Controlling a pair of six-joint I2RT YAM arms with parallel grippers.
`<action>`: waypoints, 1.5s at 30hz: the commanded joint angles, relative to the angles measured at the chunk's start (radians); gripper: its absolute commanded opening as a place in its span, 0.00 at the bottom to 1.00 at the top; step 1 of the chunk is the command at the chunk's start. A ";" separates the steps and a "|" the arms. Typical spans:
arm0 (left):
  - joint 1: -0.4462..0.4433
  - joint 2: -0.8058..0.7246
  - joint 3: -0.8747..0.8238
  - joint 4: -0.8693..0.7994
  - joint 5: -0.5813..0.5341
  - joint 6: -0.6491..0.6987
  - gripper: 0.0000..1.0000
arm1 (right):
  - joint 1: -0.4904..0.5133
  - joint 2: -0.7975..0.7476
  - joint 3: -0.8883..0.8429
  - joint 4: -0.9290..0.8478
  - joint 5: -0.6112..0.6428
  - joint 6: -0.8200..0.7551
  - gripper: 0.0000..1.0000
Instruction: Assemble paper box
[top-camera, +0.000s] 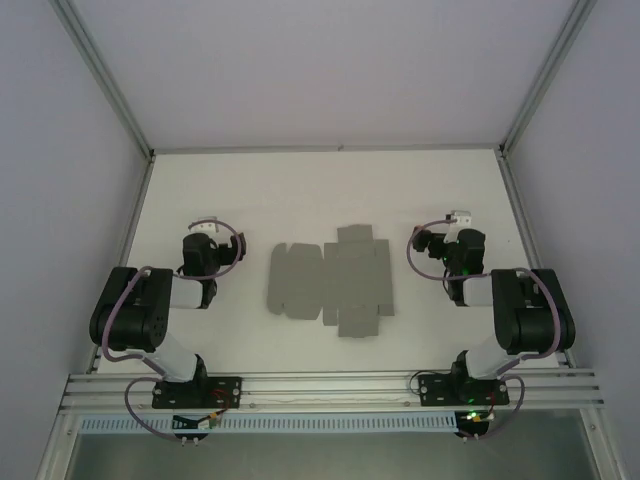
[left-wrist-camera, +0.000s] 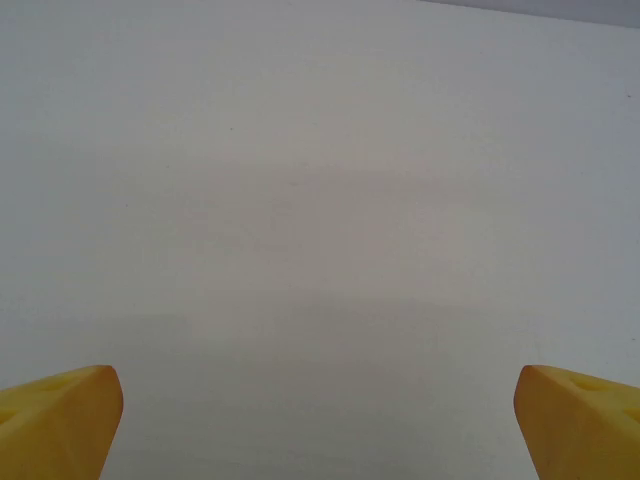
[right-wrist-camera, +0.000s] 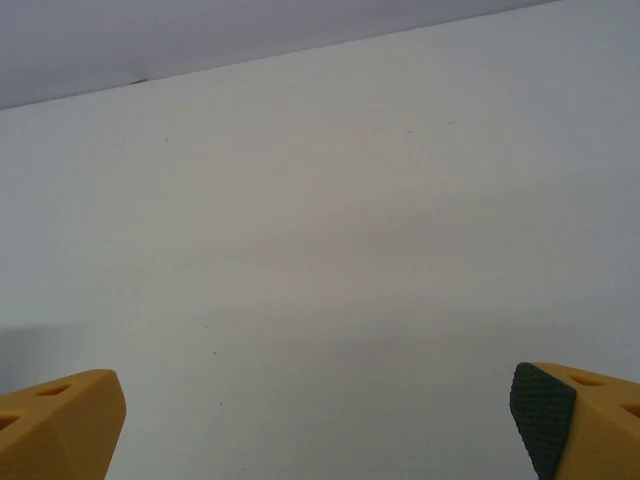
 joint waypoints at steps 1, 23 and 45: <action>-0.005 -0.010 0.017 0.009 -0.011 0.010 1.00 | 0.000 -0.001 0.016 0.016 -0.012 0.013 1.00; -0.005 -0.009 0.020 0.004 -0.011 0.009 1.00 | -0.001 0.000 0.019 0.011 -0.012 0.015 1.00; -0.018 -0.318 0.308 -0.718 -0.026 -0.179 1.00 | 0.008 -0.213 0.350 -0.737 -0.023 0.218 0.98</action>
